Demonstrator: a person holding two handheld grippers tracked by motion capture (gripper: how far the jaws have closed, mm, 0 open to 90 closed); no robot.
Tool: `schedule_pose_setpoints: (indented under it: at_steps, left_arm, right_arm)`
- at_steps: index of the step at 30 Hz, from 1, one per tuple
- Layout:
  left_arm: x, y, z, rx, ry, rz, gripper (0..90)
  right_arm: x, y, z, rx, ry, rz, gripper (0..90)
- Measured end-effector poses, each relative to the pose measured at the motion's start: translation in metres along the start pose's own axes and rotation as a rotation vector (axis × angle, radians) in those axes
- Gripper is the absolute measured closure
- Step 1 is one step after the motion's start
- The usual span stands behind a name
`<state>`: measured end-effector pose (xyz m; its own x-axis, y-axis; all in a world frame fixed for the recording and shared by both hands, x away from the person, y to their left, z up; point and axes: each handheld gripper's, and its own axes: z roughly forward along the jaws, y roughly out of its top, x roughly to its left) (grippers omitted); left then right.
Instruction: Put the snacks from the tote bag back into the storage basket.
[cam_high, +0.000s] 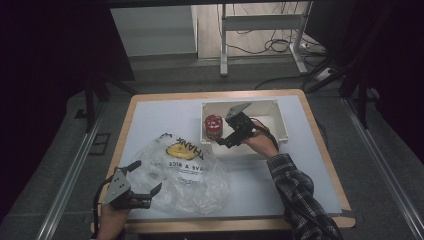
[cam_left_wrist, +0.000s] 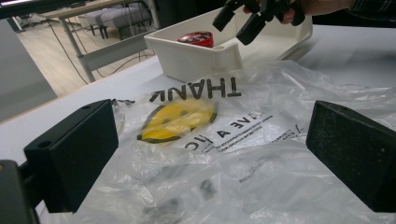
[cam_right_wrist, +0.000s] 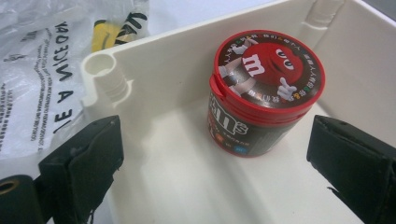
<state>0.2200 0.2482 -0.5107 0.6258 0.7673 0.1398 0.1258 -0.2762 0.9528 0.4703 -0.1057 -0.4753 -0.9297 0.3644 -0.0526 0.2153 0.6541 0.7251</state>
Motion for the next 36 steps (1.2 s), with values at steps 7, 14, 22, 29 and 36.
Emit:
schedule_pose_setpoints:
  at_steps: [7,14,22,29,36]
  left_arm:
    - [0.000,0.000,0.000,-0.005,0.000,-0.002,2.2]
    - [0.000,0.000,-0.001,-0.005,0.002,0.002,2.1]
    - [0.000,0.000,-0.001,-0.007,0.002,0.002,2.1]
    - [-0.001,0.000,-0.001,-0.009,0.001,0.001,2.1]
    - [-0.001,0.000,-0.001,-0.008,0.001,0.003,2.2]
  right_arm:
    - [0.007,-0.004,-0.008,-0.002,0.002,-0.003,4.2]
    - [0.014,-0.005,-0.010,-0.007,0.010,-0.011,4.2]
    - [0.021,-0.006,-0.015,-0.022,0.008,-0.013,4.2]
    - [0.022,-0.013,-0.020,-0.033,0.005,0.005,4.2]
    - [0.024,-0.017,-0.028,-0.048,-0.006,0.013,4.2]
